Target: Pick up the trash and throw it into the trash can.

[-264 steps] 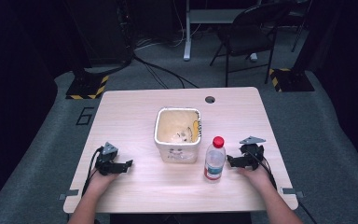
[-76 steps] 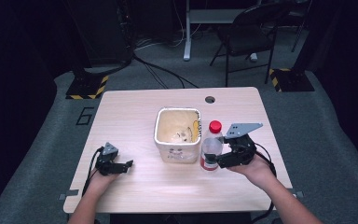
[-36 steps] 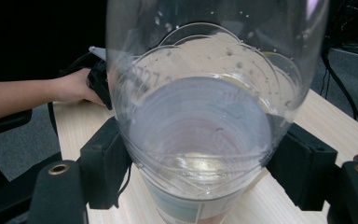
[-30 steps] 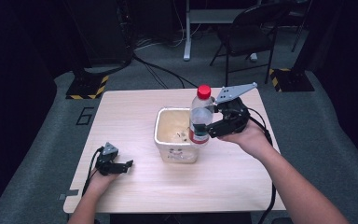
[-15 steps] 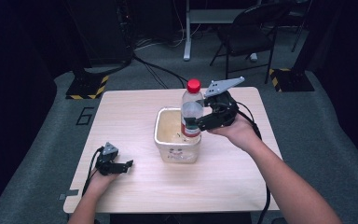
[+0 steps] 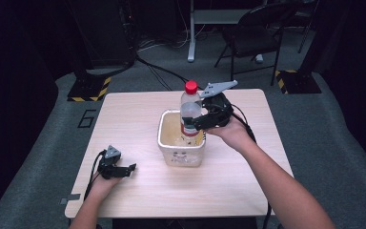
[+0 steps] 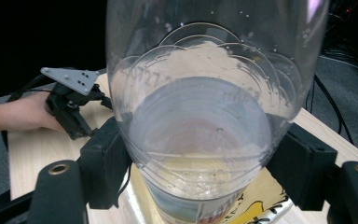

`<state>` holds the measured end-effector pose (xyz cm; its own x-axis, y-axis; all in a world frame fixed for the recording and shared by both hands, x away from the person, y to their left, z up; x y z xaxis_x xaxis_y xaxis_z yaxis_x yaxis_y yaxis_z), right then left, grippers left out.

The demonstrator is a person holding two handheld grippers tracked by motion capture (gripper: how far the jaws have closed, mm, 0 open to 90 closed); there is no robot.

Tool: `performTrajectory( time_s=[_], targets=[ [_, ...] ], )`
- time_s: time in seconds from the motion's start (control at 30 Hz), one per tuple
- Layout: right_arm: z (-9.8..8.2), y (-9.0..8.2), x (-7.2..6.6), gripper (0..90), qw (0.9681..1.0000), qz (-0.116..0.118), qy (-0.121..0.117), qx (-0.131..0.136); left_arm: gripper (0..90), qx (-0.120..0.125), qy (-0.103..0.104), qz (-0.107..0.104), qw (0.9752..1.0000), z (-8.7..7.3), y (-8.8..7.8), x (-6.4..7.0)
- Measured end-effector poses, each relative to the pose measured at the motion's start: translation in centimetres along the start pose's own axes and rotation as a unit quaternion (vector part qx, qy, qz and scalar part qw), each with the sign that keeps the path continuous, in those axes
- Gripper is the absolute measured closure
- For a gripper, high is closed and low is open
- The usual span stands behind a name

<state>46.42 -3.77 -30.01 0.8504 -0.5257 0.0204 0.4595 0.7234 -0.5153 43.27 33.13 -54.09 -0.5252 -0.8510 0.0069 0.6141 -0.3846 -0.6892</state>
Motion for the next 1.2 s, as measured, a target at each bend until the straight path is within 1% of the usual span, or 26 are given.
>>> performTrajectory(
  time_s=[0.3, 0.53, 0.67, 1.0, 1.07, 1.2],
  targets=[
    [-2.3, 2.0, 0.0, 26.7, 0.9998, -0.020, -0.002, -0.002, 14.7, 0.000, 0.000, 0.000, 1.0000, 0.0, 0.0, 0.0],
    [-3.5, 3.2, 0.0, 26.7, 0.9996, -0.029, 0.004, -0.001, 14.7, 0.001, -0.001, 0.000, 1.0000, 0.0, 0.0, 0.0],
    [-4.3, 4.1, 0.1, 26.6, 0.9993, -0.035, 0.011, -0.004, 14.7, 0.000, -0.001, 0.000, 1.0000, 0.0, 0.0, 0.0],
    [-5.8, 5.8, 0.2, 26.6, 0.9988, -0.044, 0.019, -0.011, 14.6, 0.000, -0.001, 0.000, 1.0000, 0.0, 0.0, 0.0],
    [-6.1, 6.1, 0.2, 26.6, 0.9986, -0.046, 0.024, -0.012, 14.6, 0.000, -0.001, 0.000, 1.0000, 0.0, 0.0, 0.0],
    [-6.4, 6.6, 0.2, 26.6, 0.9985, -0.048, 0.023, -0.016, 14.7, 0.000, -0.001, 0.000, 1.0000, 0.0, 0.0, 0.0]
  ],
)
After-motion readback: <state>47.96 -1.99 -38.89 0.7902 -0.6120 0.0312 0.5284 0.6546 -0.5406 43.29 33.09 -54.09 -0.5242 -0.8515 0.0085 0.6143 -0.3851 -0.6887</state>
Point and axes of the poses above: each handheld gripper's, and its own axes: y roughly forward along the jaws, z roughly out of its top, x roughly to its right, the point moved 2 cm from there along y, roughly forward along the jaws
